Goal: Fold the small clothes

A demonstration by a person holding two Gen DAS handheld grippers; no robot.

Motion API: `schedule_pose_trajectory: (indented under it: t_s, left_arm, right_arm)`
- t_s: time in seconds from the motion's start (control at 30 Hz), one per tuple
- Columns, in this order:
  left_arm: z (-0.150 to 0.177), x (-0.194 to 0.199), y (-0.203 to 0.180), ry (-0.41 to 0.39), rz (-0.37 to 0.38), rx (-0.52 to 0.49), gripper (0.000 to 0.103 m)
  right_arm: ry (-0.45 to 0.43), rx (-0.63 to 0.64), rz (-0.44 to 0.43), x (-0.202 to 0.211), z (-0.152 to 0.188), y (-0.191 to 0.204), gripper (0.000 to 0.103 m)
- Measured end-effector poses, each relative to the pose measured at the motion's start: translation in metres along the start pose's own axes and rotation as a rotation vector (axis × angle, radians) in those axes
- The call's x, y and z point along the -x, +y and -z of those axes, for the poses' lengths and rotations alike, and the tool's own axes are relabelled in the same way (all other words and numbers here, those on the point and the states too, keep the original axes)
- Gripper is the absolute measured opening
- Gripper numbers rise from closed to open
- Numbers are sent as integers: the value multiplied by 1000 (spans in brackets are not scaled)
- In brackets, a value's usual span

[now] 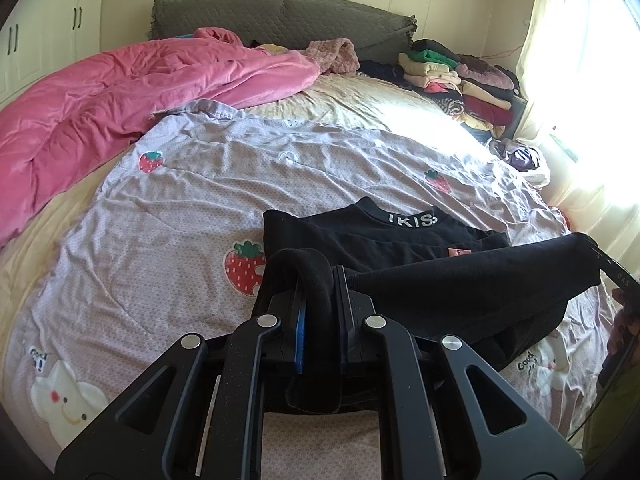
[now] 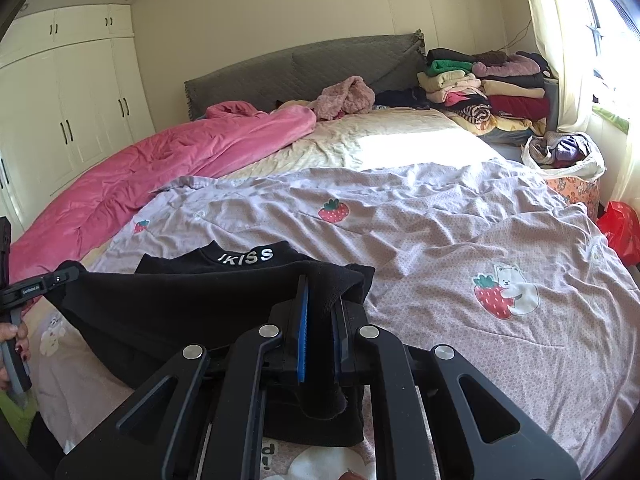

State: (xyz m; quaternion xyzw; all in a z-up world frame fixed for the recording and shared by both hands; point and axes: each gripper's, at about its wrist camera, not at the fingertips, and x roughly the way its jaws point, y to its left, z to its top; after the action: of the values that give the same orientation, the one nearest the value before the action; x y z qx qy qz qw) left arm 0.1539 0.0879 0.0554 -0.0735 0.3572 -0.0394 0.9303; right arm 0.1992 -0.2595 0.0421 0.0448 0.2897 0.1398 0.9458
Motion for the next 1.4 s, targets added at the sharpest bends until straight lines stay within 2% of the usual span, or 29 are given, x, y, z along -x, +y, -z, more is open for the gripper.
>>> schedule_pose_trajectory:
  t_s: [0.23,0.57,0.73,0.8,0.83,0.87,0.93,0.97,1.03,1.07,1.2,1.3,1.4]
  left_arm:
    - [4,-15,10,-3,0,33,6]
    - [-6,-60,16,17,-38,81,7]
    - [-7,-90,22,31,-57,128,11]
    - [-2,-97,24,45,-57,143,11]
    - [1,-97,24,37,-45,147,18]
    - [2,-94,22,23,-30,142,27]
    - [4,-83,17,-10,-10,110,39]
    - [4,-78,15,-27,-8,96,41]
    - [4,-66,13,-65,-23,78,47]
    - [3,-60,12,-83,-29,69,49]
    - [5,-40,12,-117,-23,40,51]
    - [10,-30,8,-105,-10,8,51]
    - [24,-28,0,-58,34,-16,52]
  right_arm:
    - [25,-15,13,-16,2,-4,8]
    - [96,-32,74,-65,0,-12,8]
    - [156,-52,107,-96,2,-18,8]
    - [187,-79,95,-108,5,-23,8]
    - [205,-88,95,-114,7,-25,8]
    - [217,-92,99,-117,10,-26,11]
    - [208,-82,92,-114,11,-24,13]
    - [203,-81,86,-111,11,-23,20]
    - [181,-90,70,-102,10,-22,41]
    - [163,-82,100,-96,10,-21,57]
    - [111,-36,147,-74,7,-18,56]
    - [78,8,91,-50,11,-1,56]
    - [100,97,-1,-32,26,32,56]
